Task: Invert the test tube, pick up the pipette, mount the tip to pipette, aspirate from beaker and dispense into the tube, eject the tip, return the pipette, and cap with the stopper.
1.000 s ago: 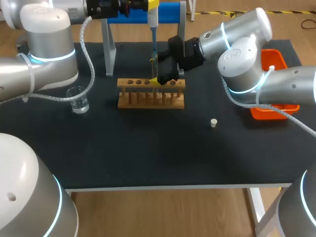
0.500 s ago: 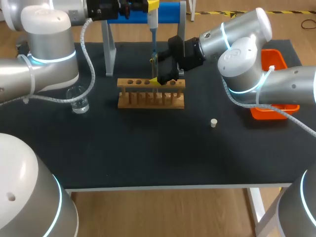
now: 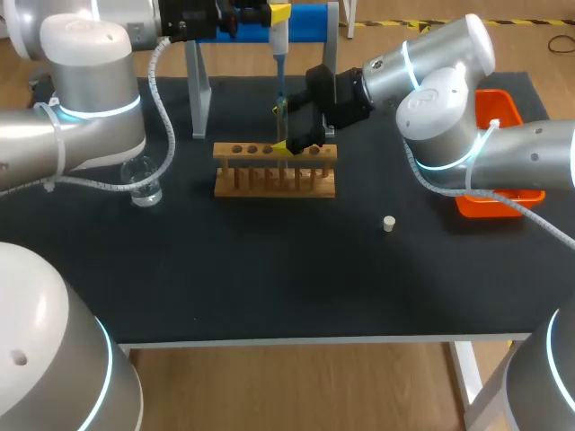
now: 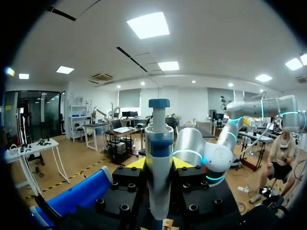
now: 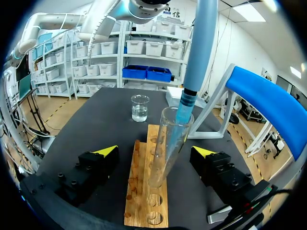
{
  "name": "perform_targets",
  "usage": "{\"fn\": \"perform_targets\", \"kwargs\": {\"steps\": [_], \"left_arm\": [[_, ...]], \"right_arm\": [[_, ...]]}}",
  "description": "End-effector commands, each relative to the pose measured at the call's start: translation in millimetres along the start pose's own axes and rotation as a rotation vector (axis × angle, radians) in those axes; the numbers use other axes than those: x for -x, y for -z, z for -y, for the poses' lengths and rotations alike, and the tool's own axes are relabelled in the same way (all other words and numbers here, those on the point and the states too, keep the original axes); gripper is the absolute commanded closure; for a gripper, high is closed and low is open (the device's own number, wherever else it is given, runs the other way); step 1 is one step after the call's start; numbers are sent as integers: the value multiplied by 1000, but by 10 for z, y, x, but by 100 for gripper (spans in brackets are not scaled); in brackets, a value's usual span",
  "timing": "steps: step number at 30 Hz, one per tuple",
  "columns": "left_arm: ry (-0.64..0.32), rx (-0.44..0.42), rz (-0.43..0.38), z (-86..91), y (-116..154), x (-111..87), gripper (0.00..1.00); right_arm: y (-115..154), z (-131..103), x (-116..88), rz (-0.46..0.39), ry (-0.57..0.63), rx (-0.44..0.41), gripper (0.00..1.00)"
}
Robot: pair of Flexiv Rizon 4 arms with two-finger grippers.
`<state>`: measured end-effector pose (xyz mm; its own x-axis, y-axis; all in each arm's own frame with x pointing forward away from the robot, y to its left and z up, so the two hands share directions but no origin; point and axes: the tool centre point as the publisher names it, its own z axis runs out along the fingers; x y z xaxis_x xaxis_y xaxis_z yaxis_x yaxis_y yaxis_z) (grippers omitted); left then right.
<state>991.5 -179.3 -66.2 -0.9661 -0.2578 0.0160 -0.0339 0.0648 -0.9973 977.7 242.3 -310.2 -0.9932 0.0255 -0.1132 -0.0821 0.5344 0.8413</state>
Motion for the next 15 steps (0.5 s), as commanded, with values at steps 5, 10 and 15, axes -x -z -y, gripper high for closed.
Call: {"fn": "perform_targets", "kwargs": {"steps": [5,10,15], "left_arm": [[-4,-4,5,-26,-15,-19,100],[-1,-4,6,-43,-17,-13,100],[2,-4,7,-51,-18,-3,100]], "right_arm": [[10,-4,-1,-1,0,-3,0],[10,-4,-1,-1,0,-3,0],[10,-4,-1,-1,0,-3,0]]}}
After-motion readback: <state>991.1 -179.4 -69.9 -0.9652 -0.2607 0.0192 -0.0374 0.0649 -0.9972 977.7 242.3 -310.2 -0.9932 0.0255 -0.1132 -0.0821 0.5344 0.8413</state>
